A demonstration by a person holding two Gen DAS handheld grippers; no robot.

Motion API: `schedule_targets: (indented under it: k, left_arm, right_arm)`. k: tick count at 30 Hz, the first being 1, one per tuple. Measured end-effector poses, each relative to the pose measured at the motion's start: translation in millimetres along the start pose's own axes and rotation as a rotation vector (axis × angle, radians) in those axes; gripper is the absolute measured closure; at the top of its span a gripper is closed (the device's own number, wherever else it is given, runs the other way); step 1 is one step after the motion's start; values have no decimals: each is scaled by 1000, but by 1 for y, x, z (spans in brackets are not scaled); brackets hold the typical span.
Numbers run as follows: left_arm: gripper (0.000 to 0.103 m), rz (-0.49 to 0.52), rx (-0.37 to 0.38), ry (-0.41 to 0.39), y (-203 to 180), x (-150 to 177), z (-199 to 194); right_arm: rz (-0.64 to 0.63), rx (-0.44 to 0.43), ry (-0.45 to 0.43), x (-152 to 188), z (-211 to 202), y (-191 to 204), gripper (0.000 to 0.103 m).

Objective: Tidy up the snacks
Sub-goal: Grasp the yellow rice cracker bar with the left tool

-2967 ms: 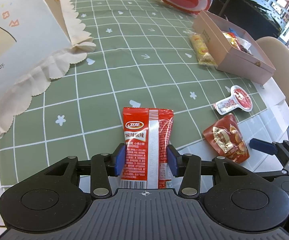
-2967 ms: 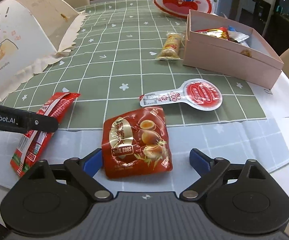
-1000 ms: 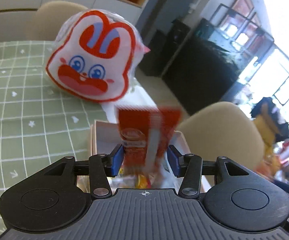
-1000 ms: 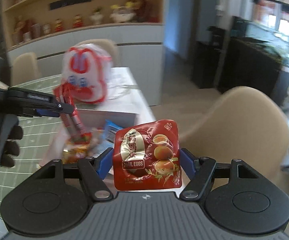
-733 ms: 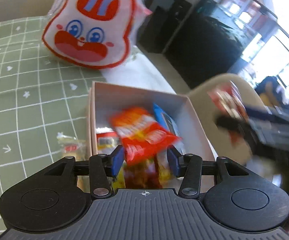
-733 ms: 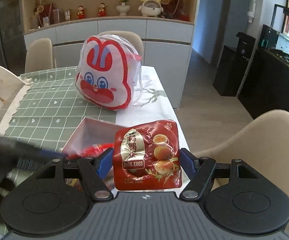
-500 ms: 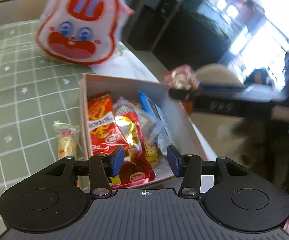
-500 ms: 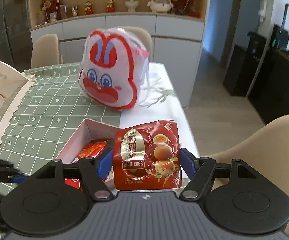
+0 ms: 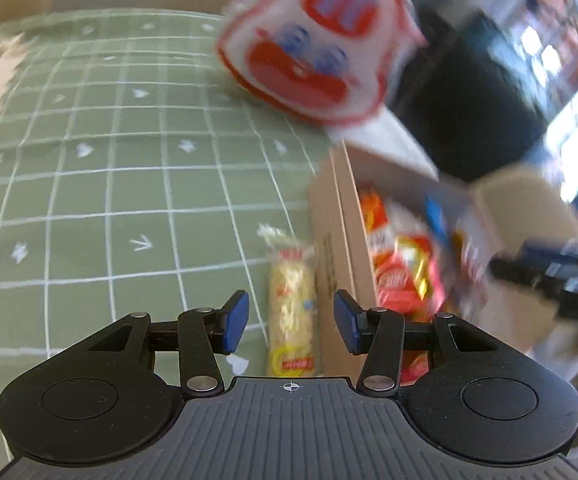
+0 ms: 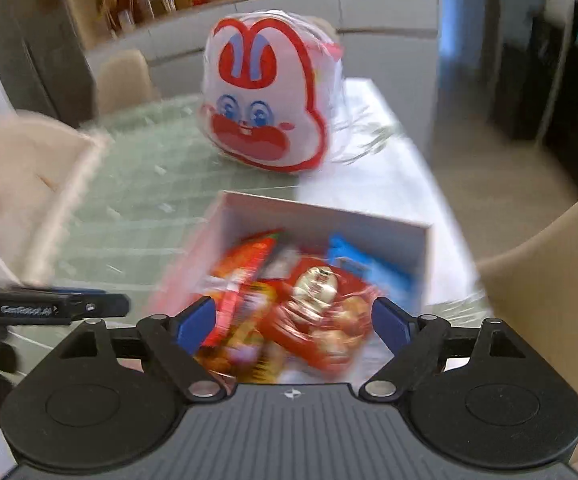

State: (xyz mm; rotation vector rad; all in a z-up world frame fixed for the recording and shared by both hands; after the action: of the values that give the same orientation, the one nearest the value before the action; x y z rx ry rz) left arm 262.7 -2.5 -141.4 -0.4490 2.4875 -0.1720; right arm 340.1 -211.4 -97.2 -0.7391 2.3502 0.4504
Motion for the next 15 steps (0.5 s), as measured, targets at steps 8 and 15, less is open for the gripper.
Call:
schedule_targets:
  k: [8, 15]
  left_arm:
    - [55, 76, 0, 39, -3, 7, 26]
    - [55, 70, 58, 18, 1, 9, 29]
  right_arm:
    - [-32, 74, -42, 59, -53, 32, 17]
    - [5, 130, 11, 118, -64, 69, 17]
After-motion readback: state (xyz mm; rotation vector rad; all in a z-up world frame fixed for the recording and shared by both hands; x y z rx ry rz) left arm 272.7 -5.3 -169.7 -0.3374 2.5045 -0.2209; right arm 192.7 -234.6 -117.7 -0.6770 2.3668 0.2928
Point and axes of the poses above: each gripper's, at about its wrist camera, not at the fingertips, and z roughly the way its jaws point, y to its left, x to its underside, the point moved 3 cm from there along z, roughly the way its jaws point, and after that the axes turned 5 degrees about -x, right-handed, at the moved point
